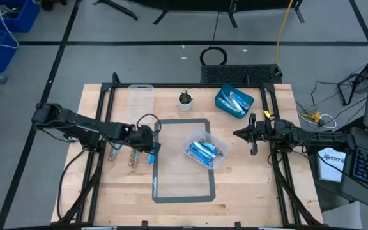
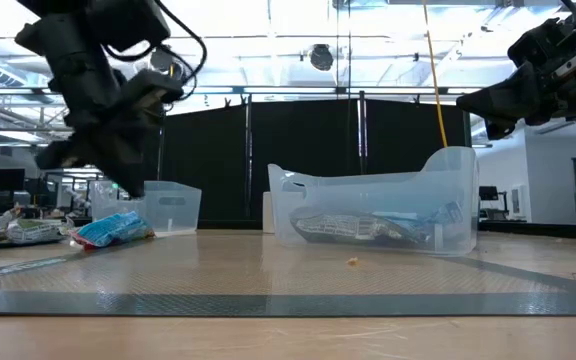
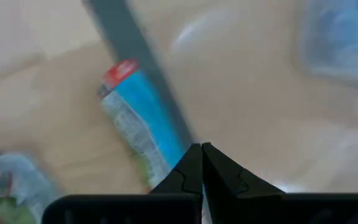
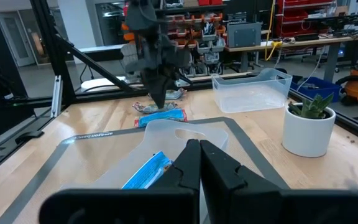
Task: Pick and place Granola Bars by type
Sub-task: Put the snack into the left bin
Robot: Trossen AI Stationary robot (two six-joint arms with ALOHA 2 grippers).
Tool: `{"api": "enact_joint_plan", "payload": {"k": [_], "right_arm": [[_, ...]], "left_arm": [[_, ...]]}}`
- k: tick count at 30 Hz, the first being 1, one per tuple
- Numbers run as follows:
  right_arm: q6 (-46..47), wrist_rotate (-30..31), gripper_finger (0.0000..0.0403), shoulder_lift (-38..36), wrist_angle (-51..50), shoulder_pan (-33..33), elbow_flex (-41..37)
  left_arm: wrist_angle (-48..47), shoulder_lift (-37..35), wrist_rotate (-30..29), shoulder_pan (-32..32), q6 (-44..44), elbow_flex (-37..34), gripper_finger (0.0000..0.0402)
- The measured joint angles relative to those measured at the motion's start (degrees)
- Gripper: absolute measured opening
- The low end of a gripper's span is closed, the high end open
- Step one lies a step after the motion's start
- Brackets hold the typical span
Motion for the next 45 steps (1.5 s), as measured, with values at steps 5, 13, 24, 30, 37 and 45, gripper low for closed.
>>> {"api": "enact_joint_plan", "payload": {"k": [5,13,24,30,37,45], "right_arm": [[0.00,0.00,0.0000,0.41,0.09,0.00,0.00],[0.00,0.00,0.0000,0.90,0.02,0.02,0.00],[0.00,0.00,0.0000,1.02,0.01,0.02,0.00],[0.00,0.00,0.0000,1.02,0.00,0.02,0.00],[0.00,0.00,0.0000,1.02,0.01,0.02,0.00],[0.00,0.00,0.0000,1.02,0.02,0.02,0.00]], "left_arm": [[1.86,3.03,4.01,0.60,-0.28,-0.02,0.0007],[2.96,6.44,6.87,2.51,0.74,0.00,0.0087],[3.29,6.27,10.98,2.84,2.41,1.65,0.0128],[-0.55,6.27,10.84,2.86,3.80,4.89,0.0129],[-10.03,6.27,5.96,3.54,4.65,8.71,0.0129],[-12.07,6.23,3.85,4.68,4.63,8.75,0.0129]]}}
